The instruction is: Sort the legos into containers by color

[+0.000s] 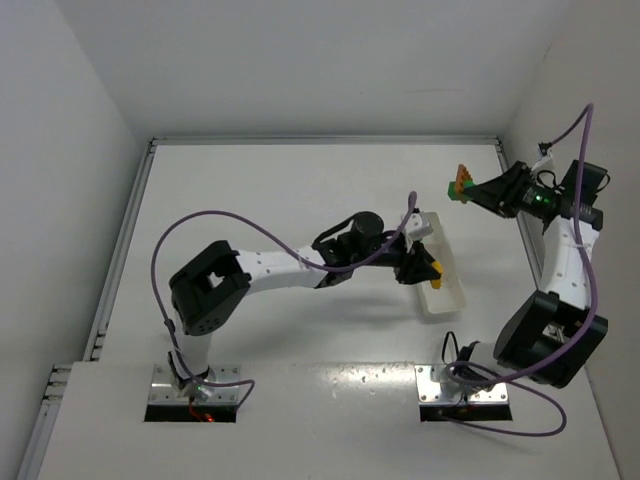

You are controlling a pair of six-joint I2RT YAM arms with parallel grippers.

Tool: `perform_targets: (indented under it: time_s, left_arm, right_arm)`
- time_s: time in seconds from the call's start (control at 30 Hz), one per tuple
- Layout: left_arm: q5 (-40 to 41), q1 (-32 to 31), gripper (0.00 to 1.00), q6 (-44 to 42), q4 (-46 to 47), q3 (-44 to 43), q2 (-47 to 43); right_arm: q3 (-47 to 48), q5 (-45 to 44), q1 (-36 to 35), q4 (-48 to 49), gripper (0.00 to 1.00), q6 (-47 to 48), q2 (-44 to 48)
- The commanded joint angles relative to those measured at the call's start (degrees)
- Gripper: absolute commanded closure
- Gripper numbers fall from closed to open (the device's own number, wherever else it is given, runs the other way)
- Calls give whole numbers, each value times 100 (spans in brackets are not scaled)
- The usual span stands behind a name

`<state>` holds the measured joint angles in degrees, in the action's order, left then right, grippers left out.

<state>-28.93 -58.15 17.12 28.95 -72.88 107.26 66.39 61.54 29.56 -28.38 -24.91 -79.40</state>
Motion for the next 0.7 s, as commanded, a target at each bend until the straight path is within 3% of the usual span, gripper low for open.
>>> perform_targets:
  time_s: [0.0, 0.37, 0.47, 0.57, 0.6, 0.67]
  left_arm:
    - [36, -188, 100, -60, 567, -402, 495]
    - [89, -320, 100, -358, 515, -1025, 1490]
    - [141, -320, 93, -490, 462, -1149, 1666]
    - [142, -320, 80, -491, 358, -1280, 1737]
    - [142, -320, 65, -491, 305, -1333, 1806]
    - [90, -320, 47, -491, 304, -1334, 1807]
  right_arm:
    - [-292, -203, 234, 156, 100, -108, 398]
    - [-337, 86, 937, -18, 100, -155, 662]
    - [-215, 86, 937, -18, 100, -155, 592]
    - [-162, 139, 937, -18, 100, -155, 478]
    - [-162, 139, 937, -18, 100, -155, 478]
    - [-162, 139, 937, -71, 100, -155, 407]
